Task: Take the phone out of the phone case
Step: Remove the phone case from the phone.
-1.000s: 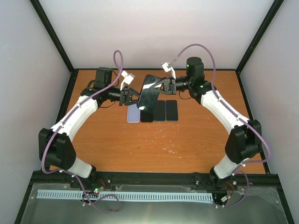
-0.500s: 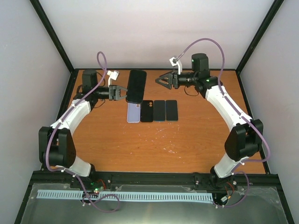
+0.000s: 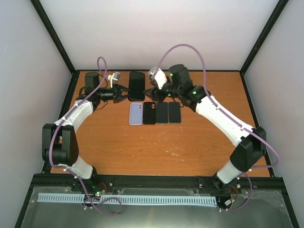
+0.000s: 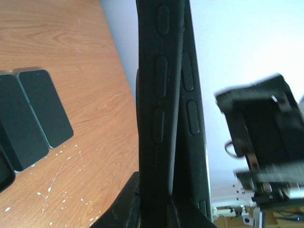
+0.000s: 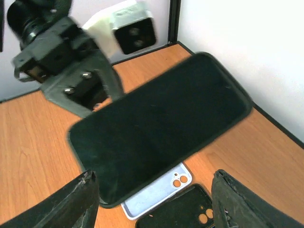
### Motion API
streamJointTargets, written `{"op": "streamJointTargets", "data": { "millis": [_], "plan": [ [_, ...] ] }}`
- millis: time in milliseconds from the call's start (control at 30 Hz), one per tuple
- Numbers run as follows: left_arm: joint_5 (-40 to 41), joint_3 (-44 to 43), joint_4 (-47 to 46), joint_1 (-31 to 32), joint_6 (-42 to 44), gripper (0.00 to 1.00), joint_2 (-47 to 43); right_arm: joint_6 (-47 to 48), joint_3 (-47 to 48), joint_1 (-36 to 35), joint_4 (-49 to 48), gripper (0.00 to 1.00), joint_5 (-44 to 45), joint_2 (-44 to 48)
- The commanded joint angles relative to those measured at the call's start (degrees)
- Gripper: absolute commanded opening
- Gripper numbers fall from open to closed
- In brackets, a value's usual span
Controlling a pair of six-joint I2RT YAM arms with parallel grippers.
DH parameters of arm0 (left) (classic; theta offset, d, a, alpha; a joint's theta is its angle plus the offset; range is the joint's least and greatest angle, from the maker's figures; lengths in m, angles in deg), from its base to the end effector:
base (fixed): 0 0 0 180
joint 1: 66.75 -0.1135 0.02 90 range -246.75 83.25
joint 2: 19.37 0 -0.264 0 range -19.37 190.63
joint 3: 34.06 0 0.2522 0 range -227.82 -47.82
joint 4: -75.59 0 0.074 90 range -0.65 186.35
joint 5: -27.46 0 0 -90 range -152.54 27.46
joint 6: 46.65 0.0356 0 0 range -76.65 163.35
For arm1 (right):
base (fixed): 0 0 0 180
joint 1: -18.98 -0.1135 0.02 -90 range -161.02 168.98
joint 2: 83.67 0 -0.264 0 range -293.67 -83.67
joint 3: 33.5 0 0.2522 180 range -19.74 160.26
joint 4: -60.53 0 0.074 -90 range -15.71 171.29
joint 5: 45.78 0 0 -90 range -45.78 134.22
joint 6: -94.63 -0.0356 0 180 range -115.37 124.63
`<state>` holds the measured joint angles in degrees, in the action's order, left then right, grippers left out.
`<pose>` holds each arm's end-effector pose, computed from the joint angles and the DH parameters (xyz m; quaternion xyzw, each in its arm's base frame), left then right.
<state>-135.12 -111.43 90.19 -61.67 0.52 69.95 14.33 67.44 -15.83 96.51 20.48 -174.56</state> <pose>0.3350 -0.0639 0.2874 0.0727 0.7494 -0.6322 0.1829 0.2942 0.2220 0.3749 -0.4152 0.7265 0.2830 0.4688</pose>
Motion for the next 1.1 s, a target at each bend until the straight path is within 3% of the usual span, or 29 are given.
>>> {"op": "streamJointTargets", "data": {
  "millis": [0, 433, 1067],
  "plan": [
    [1.87, -2.84, 0.04, -0.34, -4.38, 0.01, 0.64, 9.53, 0.87, -6.27, 0.83, 0.64, 14.46, 0.11],
    [0.68, -2.23, -1.12, -0.34, -7.27, 0.01, 1.01, 17.09, 3.74, -16.31, -2.17, 0.64, 27.82, -5.92],
    [2.07, -0.9, -0.94, -0.34, -6.61, 0.01, 0.23, 18.96, 4.78, -17.59, -6.85, 0.59, 36.79, -9.28]
  ]
}}
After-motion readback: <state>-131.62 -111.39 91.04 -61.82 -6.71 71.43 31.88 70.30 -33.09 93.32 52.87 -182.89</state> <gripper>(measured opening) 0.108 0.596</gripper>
